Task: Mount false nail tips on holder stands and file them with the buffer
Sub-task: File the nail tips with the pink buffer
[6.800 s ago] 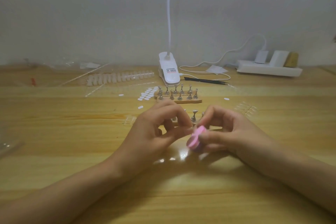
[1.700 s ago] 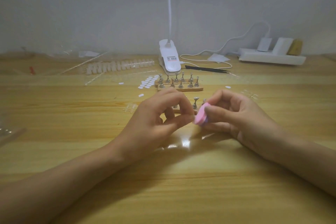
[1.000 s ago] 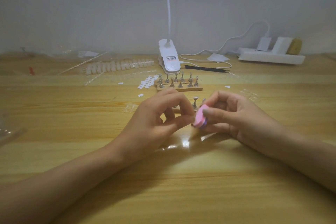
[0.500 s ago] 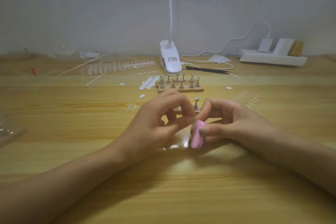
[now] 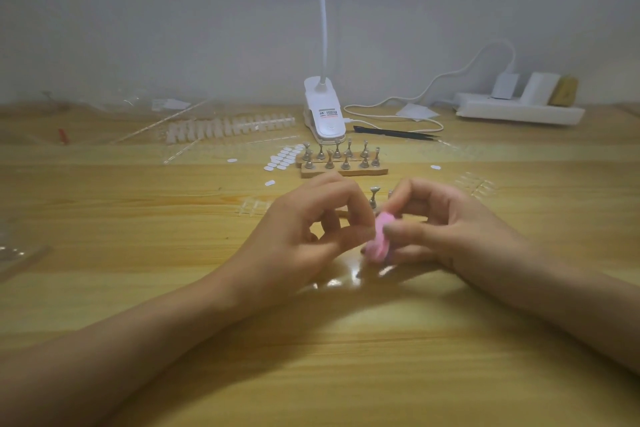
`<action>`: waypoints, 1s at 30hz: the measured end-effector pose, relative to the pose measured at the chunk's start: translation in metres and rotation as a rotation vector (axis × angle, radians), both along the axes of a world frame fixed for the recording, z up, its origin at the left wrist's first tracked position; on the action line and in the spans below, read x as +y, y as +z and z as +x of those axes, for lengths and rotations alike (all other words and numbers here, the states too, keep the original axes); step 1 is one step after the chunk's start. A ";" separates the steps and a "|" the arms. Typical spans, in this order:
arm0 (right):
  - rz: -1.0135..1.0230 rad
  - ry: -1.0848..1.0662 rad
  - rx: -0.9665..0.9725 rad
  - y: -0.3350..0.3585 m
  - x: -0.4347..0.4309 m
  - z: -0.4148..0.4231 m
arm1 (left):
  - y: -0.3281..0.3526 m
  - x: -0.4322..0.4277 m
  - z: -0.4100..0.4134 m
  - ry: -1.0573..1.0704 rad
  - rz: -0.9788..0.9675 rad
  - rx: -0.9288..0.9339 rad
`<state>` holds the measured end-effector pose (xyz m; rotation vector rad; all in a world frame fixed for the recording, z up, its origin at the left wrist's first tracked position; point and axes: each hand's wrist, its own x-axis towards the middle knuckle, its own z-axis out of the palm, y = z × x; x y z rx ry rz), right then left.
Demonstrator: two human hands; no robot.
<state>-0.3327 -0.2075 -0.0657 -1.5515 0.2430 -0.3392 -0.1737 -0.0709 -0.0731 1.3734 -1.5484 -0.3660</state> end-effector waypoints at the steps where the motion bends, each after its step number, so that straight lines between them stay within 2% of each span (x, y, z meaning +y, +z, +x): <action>1: 0.033 -0.050 -0.023 -0.001 -0.002 0.000 | 0.000 0.001 0.000 -0.009 -0.004 0.009; 5: -0.007 0.039 0.033 0.000 0.000 0.000 | 0.001 0.001 0.000 0.002 0.002 0.039; 9: 0.056 -0.058 -0.023 -0.001 -0.001 0.000 | 0.002 0.001 -0.002 0.004 0.004 0.056; 12: 0.001 0.031 0.002 -0.001 0.002 -0.001 | 0.003 0.001 -0.002 0.010 0.014 0.052; 15: 0.058 -0.078 -0.045 -0.001 0.000 -0.001 | 0.003 0.002 -0.002 0.002 0.013 0.047; 18: -0.002 0.010 0.004 -0.001 0.001 0.000 | 0.003 0.002 -0.002 0.020 0.015 0.041; 21: 0.095 -0.069 -0.063 -0.002 0.000 0.000 | 0.003 0.003 -0.002 0.019 0.023 0.050; 24: 0.120 -0.042 -0.044 -0.002 -0.002 0.000 | 0.004 0.004 -0.004 0.012 0.024 0.025; 27: 0.092 -0.057 -0.041 -0.001 -0.002 0.000 | 0.004 0.004 -0.003 0.041 0.022 0.065; 30: 0.002 0.022 -0.003 -0.001 0.002 0.000 | 0.004 0.003 -0.004 0.047 0.020 0.037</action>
